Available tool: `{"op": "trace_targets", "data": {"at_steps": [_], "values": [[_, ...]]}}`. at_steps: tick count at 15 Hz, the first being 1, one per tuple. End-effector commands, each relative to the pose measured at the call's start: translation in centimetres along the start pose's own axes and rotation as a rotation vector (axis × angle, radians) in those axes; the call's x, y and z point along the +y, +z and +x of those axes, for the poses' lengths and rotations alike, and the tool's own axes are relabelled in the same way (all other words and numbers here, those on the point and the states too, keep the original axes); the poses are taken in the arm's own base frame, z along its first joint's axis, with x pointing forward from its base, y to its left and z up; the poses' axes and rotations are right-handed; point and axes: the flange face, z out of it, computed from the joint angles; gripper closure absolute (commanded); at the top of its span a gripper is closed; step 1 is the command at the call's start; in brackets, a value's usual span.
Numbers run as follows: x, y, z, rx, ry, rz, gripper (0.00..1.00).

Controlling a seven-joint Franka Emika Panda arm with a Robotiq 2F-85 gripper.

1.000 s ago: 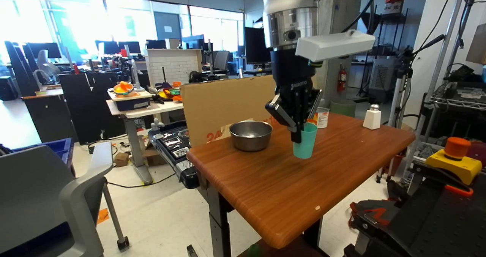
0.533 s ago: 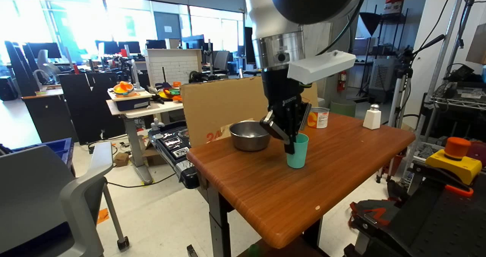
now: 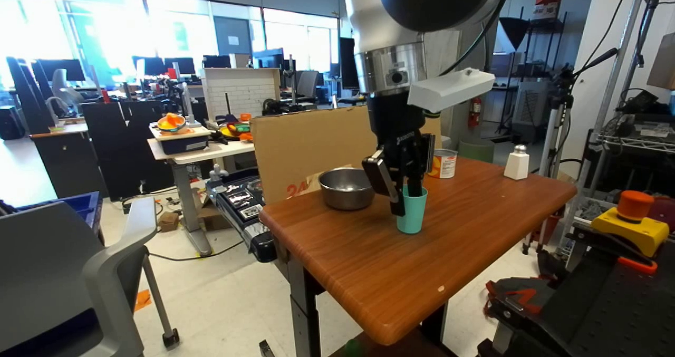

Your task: Move the cup to the left on the table

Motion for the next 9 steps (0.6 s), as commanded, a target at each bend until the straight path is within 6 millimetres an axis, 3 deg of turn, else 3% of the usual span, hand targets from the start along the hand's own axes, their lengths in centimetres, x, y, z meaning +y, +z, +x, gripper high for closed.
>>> {"op": "trace_targets", "data": {"at_steps": [1, 4, 7, 8, 9], "values": [[1.3, -3.4, -2.5, 0.028, 0.008, 0.022, 0.19], [2.7, -6.5, -5.4, 0.056, 0.043, 0.068, 0.01], [5.7, -9.2, -8.7, 0.056, 0.152, 0.133, 0.00], [3.9, -7.5, -5.7, 0.056, 0.109, 0.100, 0.00], [4.6, -8.3, -6.4, 0.062, 0.119, 0.101, 0.00]]}}
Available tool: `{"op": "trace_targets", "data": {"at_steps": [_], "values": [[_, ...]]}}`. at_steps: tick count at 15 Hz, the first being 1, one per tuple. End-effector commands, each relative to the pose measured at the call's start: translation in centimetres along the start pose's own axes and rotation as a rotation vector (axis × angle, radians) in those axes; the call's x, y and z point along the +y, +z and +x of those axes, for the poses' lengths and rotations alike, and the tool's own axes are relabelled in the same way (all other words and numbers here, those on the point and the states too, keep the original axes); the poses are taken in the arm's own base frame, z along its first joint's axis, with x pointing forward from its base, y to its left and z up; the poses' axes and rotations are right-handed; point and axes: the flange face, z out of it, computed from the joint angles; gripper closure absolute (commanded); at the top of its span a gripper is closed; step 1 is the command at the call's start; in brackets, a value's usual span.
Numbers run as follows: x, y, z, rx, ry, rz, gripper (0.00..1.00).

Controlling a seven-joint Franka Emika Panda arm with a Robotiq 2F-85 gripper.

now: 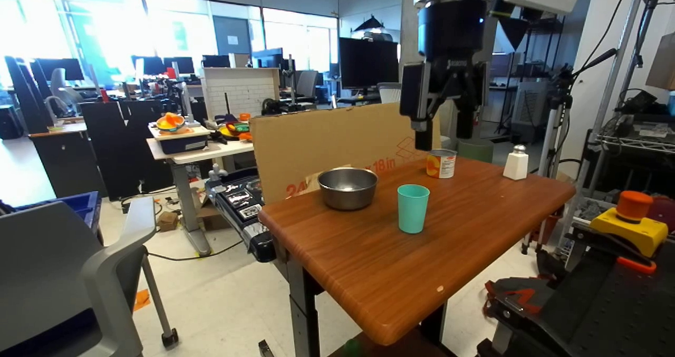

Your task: Move the cup to the left on the table

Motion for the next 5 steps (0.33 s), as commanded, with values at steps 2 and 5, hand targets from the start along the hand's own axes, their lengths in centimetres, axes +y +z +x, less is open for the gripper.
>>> {"op": "trace_targets", "data": {"at_steps": [2, 5], "values": [[-0.1, -0.1, 0.0, 0.001, -0.002, 0.000, 0.00], [-0.4, 1.0, 0.1, -0.017, -0.008, -0.001, 0.00]]}}
